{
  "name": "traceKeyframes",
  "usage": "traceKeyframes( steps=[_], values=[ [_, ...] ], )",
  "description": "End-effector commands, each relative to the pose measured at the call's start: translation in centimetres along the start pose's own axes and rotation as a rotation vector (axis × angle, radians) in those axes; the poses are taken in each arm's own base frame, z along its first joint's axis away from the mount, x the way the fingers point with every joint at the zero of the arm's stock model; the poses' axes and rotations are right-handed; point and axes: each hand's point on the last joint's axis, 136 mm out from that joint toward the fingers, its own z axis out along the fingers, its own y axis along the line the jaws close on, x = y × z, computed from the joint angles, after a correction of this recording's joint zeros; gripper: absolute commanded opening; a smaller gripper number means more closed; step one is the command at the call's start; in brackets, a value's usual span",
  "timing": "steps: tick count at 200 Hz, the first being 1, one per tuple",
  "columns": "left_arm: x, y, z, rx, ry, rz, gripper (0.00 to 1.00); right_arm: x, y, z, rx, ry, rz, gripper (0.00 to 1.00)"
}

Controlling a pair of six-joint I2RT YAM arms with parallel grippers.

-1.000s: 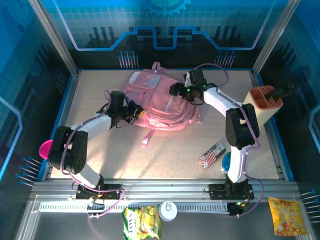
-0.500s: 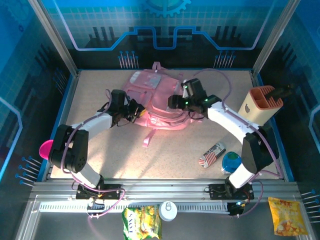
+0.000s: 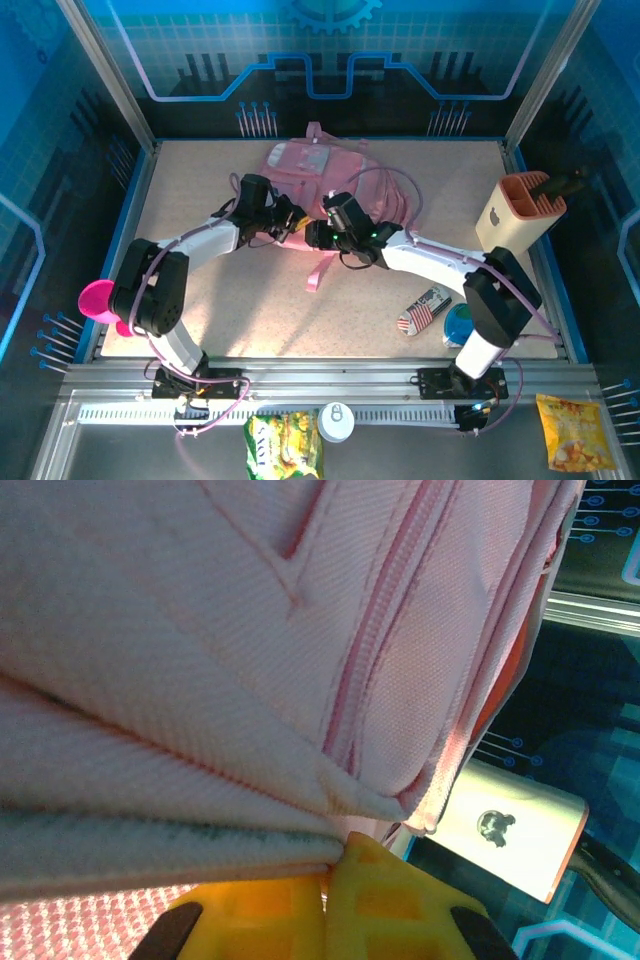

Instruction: Pack the student bag

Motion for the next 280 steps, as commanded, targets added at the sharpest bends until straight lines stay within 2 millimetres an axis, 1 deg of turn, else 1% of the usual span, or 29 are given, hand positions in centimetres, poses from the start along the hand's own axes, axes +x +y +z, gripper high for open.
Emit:
traceKeyframes(
  steps=[1, 23, 71, 106, 138, 157, 192, 205, 240, 259, 280],
  values=[
    [0.9, -4.3, -0.1, 0.117, 0.048, 0.074, 0.01, 0.0, -1.5, 1.4, 0.063, -0.029, 0.033, 0.39],
    [1.0, -4.4, 0.1, 0.116, 0.055, 0.076, 0.01, 0.2, -2.0, 2.3, 0.088, -0.013, 0.030, 0.37],
    [1.0, -4.3, 0.1, 0.112, 0.055, 0.073, 0.01, -1.3, -3.1, 3.3, 0.155, -0.058, 0.013, 0.36],
    [1.1, -4.1, 0.3, 0.107, 0.063, 0.070, 0.01, -2.4, -2.8, 2.7, 0.156, -0.093, 0.001, 0.36],
    [1.1, -4.2, 0.4, 0.110, 0.066, 0.070, 0.00, -2.6, -2.9, 2.5, 0.162, -0.104, 0.001, 0.35],
    [1.1, -4.2, 0.4, 0.109, 0.068, 0.071, 0.01, -2.5, -3.1, 2.7, 0.175, -0.098, 0.002, 0.29],
    [1.2, -4.1, 0.4, 0.107, 0.068, 0.070, 0.00, -2.8, -3.2, 2.5, 0.186, -0.106, 0.009, 0.24],
    [1.2, -4.0, 0.5, 0.106, 0.070, 0.071, 0.00, -2.9, -2.9, 2.4, 0.175, -0.102, 0.010, 0.22],
    [1.2, -4.1, 0.5, 0.106, 0.070, 0.071, 0.00, -2.7, -2.3, 1.8, 0.139, -0.090, 0.028, 0.22],
    [1.2, -4.1, 0.4, 0.107, 0.070, 0.074, 0.01, -2.9, -2.6, 1.6, 0.149, -0.099, 0.030, 0.26],
    [1.2, -4.2, 0.4, 0.107, 0.069, 0.074, 0.00, -3.0, -3.2, 2.1, 0.170, -0.093, 0.035, 0.29]
  ],
)
